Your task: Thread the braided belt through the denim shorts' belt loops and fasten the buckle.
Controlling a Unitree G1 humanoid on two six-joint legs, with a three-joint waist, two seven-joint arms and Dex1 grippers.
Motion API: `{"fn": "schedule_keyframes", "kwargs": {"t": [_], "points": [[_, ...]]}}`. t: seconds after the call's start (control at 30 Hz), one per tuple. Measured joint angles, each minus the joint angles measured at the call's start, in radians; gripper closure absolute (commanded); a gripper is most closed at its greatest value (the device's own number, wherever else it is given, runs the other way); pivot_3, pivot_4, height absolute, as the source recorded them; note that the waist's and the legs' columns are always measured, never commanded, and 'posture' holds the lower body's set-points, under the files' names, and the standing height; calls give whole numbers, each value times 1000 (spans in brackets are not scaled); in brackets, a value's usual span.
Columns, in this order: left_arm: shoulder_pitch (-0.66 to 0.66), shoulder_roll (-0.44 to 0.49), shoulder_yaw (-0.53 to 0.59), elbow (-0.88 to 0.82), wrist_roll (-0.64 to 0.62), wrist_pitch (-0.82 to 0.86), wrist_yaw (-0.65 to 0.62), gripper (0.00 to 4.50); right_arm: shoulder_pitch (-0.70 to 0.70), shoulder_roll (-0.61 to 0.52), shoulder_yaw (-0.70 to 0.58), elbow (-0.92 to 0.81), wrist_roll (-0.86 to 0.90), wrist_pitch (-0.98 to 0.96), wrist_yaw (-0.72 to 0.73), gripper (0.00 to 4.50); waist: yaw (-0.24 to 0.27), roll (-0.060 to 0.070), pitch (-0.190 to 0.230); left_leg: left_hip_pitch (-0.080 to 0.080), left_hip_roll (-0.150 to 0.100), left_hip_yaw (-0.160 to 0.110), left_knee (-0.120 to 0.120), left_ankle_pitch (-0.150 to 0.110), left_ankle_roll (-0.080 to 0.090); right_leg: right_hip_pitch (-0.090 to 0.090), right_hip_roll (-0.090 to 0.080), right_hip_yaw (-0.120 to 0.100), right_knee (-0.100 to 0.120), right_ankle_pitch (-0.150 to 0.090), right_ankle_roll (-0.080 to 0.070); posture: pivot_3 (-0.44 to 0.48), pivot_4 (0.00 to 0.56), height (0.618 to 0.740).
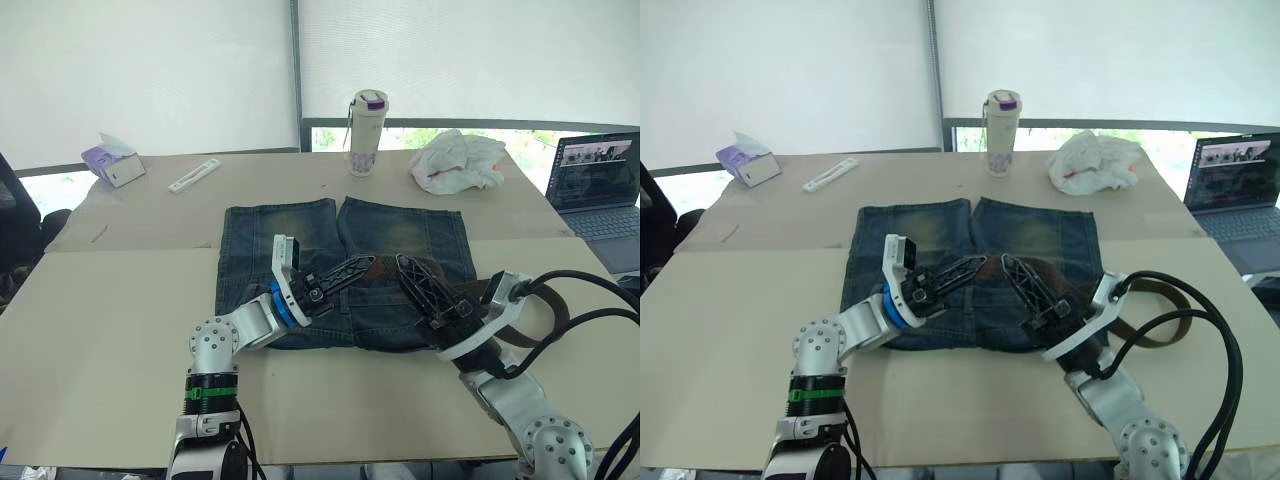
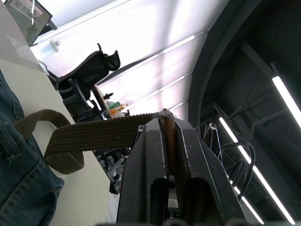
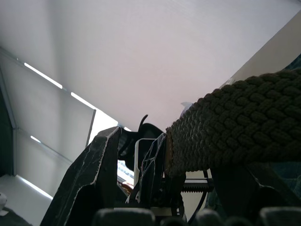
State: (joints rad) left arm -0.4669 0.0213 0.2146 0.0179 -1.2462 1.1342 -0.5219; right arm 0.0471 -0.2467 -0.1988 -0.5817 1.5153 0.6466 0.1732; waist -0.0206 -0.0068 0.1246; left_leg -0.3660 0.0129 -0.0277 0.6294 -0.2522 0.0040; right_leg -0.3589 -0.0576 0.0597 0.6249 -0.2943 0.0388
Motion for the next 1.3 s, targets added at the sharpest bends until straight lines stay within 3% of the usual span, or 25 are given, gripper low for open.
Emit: {"fn": "schedule_keyframes", "kwargs": {"t": [0.17, 0.27, 0.37, 0.57, 0.77, 0.87, 1.1, 1.3], "points": [[-3, 53, -12, 0, -6, 7, -21, 4500, 10, -115, -7, 11, 1, 25, 76, 1457, 0, 0, 0, 0, 0, 0, 0, 0, 0, 0, 0, 0, 0, 0, 0, 0, 150, 740], [-4, 64, -22, 0, -6, 7, -34, 4500, 3, -123, -9, 34, 4, 25, 87, 1457, 0, -1, 0, 0, 0, 0, 0, 0, 0, 0, 0, 0, 0, 0, 0, 0, 150, 740], [-4, 75, -34, 0, -5, 4, -49, 4500, -23, -126, -8, 51, 12, 25, 88, 2223, 0, -1, 1, 0, 0, 0, 0, 0, 0, 0, 0, 0, -1, 0, 0, 0, 150, 740], [-3, 76, -43, -1, -6, 4, -59, 4500, -34, -105, -8, 63, 12, 19, 71, 4335, 3, -1, 0, -1, 0, 0, 0, 0, 0, 0, 0, 0, -1, 0, 0, 0, 150, 740], [7, 79, -54, -2, -6, 0, -65, 4500, -15, -99, -8, 62, 12, 15, 63, 4470, 3, -1, 0, -1, 0, 0, -1, 0, 0, 0, 0, 0, -1, 0, 0, 0, 150, 740], [13, 91, -60, -2, -3, -2, -76, 3367, -9, -103, -10, 60, 13, 14, 54, 4500, 2, -1, 0, -1, 0, 0, -1, 0, 0, 0, 0, 0, -1, 0, 0, 0, 150, 740], [19, 175, -94, -28, 102, -72, -132, 64, -13, -160, -46, 67, 46, 14, -4, 4500, 3, -1, 1, 0, 0, 0, -1, 0, 0, 0, 0, 0, -1, 0, 0, 0, 150, 740], [41, 457, -266, -145, 436, -377, -423, 64, -56, -317, -159, 289, 72, 43, -100, 4500, 5, -1, 1, 1, 0, 4, -3, 0, -1, 0, 0, 2, -3, 0, -1, 0, 150, 740]]}}
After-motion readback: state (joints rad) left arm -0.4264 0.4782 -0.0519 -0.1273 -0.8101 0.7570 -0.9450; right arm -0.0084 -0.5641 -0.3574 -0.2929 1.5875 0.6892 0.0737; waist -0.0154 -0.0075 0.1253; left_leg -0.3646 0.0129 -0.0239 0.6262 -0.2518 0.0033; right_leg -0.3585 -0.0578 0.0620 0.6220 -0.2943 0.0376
